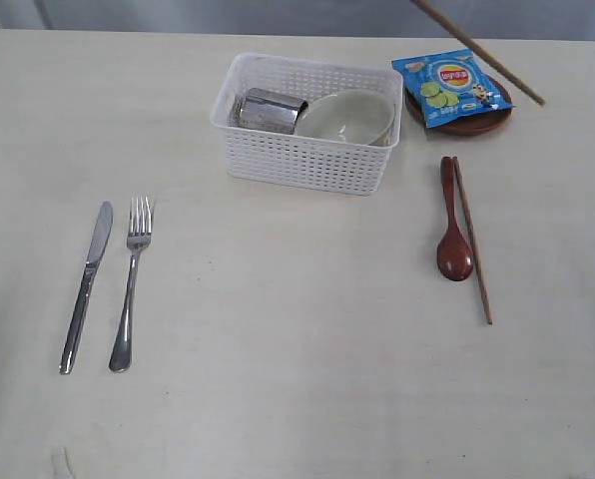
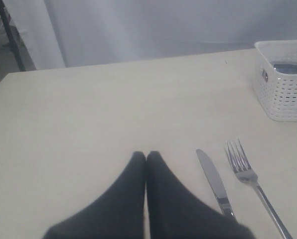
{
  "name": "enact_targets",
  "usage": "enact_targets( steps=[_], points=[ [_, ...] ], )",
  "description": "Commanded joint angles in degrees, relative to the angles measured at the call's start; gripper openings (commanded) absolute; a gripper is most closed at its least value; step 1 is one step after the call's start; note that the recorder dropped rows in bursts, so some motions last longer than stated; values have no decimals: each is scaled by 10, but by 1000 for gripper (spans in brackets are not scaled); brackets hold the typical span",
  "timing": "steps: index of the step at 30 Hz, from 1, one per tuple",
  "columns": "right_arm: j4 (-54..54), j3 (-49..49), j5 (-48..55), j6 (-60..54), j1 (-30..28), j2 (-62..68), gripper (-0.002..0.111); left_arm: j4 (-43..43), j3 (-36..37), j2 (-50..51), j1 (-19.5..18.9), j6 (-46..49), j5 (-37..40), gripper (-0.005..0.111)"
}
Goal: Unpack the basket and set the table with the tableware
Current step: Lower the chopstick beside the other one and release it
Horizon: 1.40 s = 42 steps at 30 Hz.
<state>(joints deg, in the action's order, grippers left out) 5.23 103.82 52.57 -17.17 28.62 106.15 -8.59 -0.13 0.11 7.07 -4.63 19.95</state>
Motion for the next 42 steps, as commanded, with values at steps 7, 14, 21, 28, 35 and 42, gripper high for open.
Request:
enact_targets(
  steps=[7, 14, 21, 28, 35, 42],
  points=[
    [-29, -151, 15, 252, -186, 28, 0, 1, 1, -1, 3, -1, 0, 0],
    [-96, -283, -116, 212, -242, 60, 0, 1, 1, -1, 3, -1, 0, 0],
    [-115, -334, -186, 208, -244, 96, 0, 1, 1, -1, 3, -1, 0, 0],
    [-120, -334, -197, 202, -244, 127, 4, 1, 1, -1, 3, -1, 0, 0],
    [-129, -333, -206, 198, -244, 125, 44, -2, 1, -1, 3, -1, 0, 0],
    [-163, -333, -223, 195, -244, 59, 41, -2, 1, -1, 3, -1, 0, 0]
  ],
)
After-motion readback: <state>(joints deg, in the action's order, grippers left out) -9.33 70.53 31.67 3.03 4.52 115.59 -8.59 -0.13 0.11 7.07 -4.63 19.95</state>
